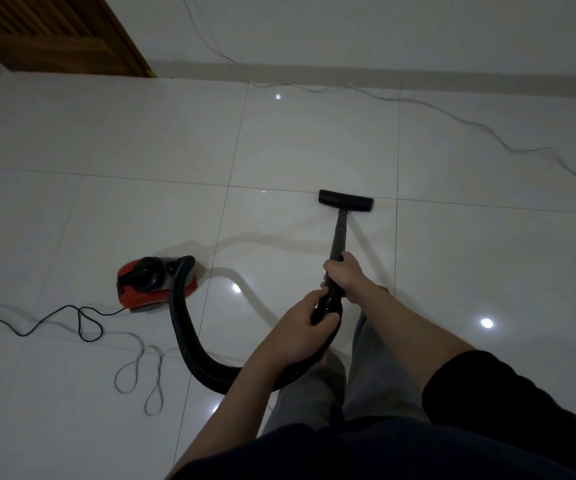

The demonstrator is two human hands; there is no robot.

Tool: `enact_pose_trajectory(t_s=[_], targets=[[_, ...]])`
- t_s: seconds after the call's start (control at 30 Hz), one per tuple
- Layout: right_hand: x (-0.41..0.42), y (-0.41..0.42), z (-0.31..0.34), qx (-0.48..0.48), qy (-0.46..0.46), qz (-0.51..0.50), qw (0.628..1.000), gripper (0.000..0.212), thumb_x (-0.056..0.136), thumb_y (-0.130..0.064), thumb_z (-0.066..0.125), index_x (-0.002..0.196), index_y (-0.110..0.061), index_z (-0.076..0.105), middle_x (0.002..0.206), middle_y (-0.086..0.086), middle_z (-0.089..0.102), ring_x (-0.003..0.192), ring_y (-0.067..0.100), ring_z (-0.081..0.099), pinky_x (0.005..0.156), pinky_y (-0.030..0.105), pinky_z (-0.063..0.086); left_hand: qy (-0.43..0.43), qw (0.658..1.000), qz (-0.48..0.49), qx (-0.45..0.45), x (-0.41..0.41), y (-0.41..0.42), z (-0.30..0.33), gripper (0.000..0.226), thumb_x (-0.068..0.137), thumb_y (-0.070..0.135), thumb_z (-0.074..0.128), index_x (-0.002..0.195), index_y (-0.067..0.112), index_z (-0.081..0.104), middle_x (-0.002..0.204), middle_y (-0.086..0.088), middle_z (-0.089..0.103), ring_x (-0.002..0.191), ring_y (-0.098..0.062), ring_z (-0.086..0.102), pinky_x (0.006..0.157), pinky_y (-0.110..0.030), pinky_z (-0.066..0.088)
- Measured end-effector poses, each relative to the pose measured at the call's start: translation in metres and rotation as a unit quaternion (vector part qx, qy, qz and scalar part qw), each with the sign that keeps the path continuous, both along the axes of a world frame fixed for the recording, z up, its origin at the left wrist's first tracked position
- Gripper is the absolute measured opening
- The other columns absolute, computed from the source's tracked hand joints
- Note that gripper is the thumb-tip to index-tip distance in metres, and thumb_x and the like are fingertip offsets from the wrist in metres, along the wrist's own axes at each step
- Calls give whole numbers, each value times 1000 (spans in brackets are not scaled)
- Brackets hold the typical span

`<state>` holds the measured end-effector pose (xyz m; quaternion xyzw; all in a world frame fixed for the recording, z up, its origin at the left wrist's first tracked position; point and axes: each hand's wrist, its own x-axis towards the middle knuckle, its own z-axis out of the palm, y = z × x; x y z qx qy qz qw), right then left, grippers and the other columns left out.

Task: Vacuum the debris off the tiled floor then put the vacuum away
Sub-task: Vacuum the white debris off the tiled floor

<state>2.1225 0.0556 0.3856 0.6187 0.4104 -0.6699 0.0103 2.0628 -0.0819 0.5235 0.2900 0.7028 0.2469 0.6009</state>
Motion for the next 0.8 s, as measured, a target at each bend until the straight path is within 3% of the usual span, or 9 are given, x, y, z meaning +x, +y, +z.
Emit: enact_pose_trajectory(t_s=[0.17,0.27,0.53,0.67,0.8], targets=[[11,-18,3,-1,-3,2,1000,45,94,-4,47,137,-6,39,90,16,55,63,25,58,52,32,51,5,1000,4,6,10,-21,-2,50,95,28,51,143,31,36,96,3,63,61,-16,64,64,-38,58],[17,-27,3,-7,-3,-1,1000,45,93,-3,46,137,-5,39,92,17,53,61,25,58,51,31,50,17,1000,-2,12,16,-31,-2,51,96,30,51,145,31,35,98,10,63,78,-22,68,69,-35,58],[40,-51,-1,-26,-12,6,1000,45,95,-3,46,139,-7,35,94,17,53,61,24,57,54,34,51,15,1000,2,-2,42,-52,-9,52,96,30,51,145,32,33,98,13,61,93,-23,67,76,-31,56],[55,-69,-3,-32,-16,11,999,53,94,-3,47,145,-9,34,89,14,54,58,21,56,51,31,52,30,999,-14,6,59,-71,-13,51,96,31,51,144,32,35,104,14,61,97,-13,64,86,-35,55],[68,-88,-1,-36,-14,23,999,56,95,-4,46,148,-10,30,95,15,55,56,20,58,47,29,50,39,999,-7,5,73,-91,-14,50,96,31,52,144,31,36,117,7,59,98,-7,61,87,-31,54]])
